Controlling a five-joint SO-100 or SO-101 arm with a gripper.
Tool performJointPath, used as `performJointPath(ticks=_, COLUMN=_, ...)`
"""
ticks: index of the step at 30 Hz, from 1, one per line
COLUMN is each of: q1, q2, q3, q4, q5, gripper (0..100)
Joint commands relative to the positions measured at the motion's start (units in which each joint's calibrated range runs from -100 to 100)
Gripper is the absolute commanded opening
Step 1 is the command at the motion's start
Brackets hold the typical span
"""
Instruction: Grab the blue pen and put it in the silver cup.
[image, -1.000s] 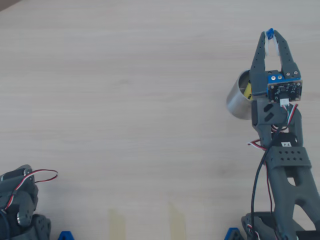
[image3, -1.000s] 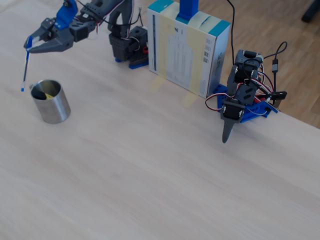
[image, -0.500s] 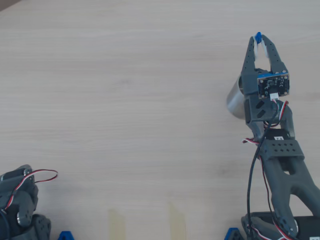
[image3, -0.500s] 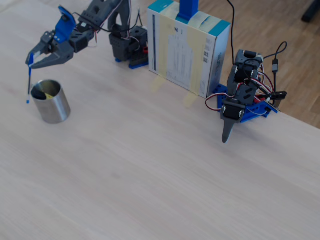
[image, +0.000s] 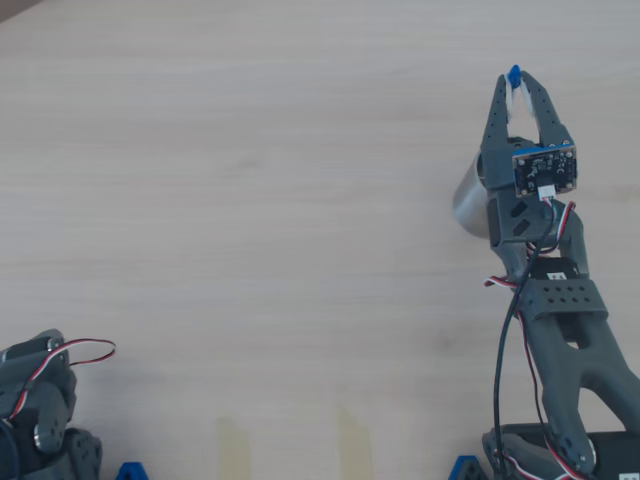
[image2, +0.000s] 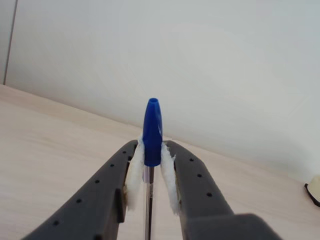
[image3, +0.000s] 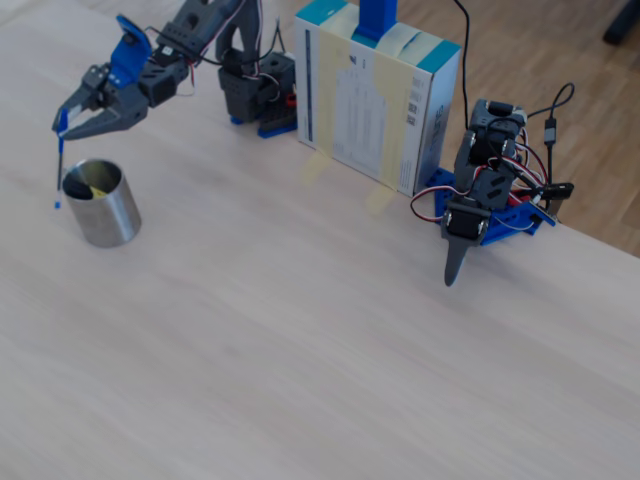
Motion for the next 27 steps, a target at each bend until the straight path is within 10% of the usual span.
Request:
performJointPath(ticks=1, q1=0.21, q2=-4.4, q3=-3.01, q4=-0.04, q5=0.17, gripper=2)
performJointPath(ticks=27, q1=4.05, q2=-20.78, q3=-2.74, q4=26.3, q5=-0.3, gripper=2)
